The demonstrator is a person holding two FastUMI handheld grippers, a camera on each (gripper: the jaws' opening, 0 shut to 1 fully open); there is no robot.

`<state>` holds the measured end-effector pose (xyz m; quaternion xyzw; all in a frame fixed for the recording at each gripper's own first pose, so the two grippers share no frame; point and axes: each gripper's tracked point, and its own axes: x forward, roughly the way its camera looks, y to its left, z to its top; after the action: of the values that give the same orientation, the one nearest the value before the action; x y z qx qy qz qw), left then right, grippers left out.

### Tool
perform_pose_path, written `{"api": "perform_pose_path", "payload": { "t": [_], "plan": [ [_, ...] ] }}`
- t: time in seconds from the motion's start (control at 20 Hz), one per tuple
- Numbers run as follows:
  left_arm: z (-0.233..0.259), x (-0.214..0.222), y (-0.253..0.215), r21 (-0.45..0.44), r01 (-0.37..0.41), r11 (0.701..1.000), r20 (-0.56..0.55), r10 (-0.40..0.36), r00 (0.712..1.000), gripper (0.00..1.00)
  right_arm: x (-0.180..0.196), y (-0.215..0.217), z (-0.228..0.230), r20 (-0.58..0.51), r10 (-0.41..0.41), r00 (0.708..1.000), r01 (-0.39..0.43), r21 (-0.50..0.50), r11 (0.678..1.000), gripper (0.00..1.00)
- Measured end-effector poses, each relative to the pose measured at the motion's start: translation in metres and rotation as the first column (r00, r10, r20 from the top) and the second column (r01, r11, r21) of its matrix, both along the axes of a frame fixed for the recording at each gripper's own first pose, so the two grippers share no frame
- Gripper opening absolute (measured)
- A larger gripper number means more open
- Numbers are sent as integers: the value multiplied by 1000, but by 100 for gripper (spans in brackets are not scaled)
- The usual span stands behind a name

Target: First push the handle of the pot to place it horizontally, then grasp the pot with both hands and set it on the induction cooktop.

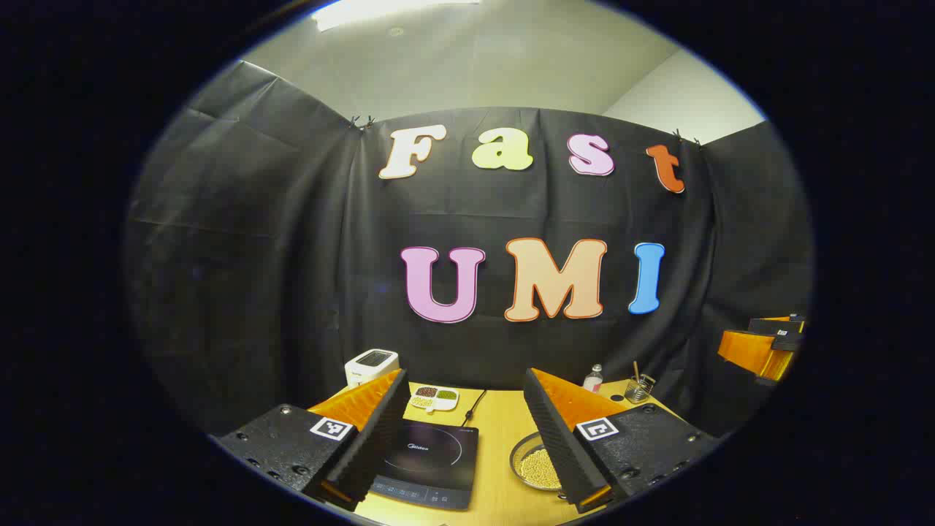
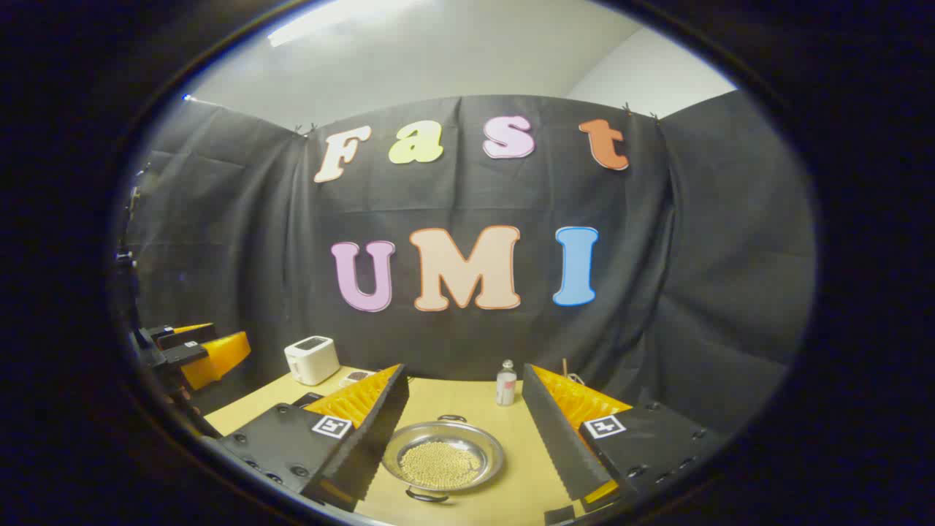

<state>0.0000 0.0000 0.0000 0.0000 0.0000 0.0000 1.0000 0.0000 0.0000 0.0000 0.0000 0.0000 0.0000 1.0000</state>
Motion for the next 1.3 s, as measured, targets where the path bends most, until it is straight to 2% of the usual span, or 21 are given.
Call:
{"api": "perform_pose_path", "payload": {
  "t": [0.05, 0.1, 0.4, 0.55, 0.65, 0.7, 0.75, 1.1, 1.3],
  "plan": [
    [0, 0, 1, 9, 2, 1000, 4, -2, 1000, 95, -1, -5, 1, 4, -22, 1000, 22, -11, 1000, 98],
    [0, 1, 3, 16, 3, 1000, 6, -3, 1000, 92, -2, -9, 1, 5, -38, 999, 38, -22, 999, 98],
    [-5, 3, 3, 26, 9, 1000, -3, -8, 1000, 95, -8, -23, -1, -6, -88, 996, 88, -34, 996, 98],
    [-9, 0, 2, 27, 18, 999, -9, -17, 1000, 92, -8, -30, -4, -19, -99, 995, 98, -27, 995, 98],
    [-15, -3, -2, 24, 30, 999, -22, -30, 999, 92, -9, -34, -8, -30, -111, 993, 110, -33, 993, 98],
    [-18, -4, -1, 27, 31, 999, -30, -30, 999, 95, -9, -36, -9, -35, -115, 993, 114, -34, 993, 98],
    [-18, -5, 0, 29, 29, 999, -33, -28, 999, 92, -6, -35, -12, -43, -115, 992, 113, -31, 993, 98],
    [-25, -3, 7, 58, 24, 998, -51, -21, 998, 92, -4, -34, -28, -89, -118, 989, 118, -9, 993, 99],
    [-32, 0, 13, 59, 17, 998, -62, -13, 998, 92, -2, -21, -45, -128, -89, 988, 89, -3, 996, 87]
  ]
}}
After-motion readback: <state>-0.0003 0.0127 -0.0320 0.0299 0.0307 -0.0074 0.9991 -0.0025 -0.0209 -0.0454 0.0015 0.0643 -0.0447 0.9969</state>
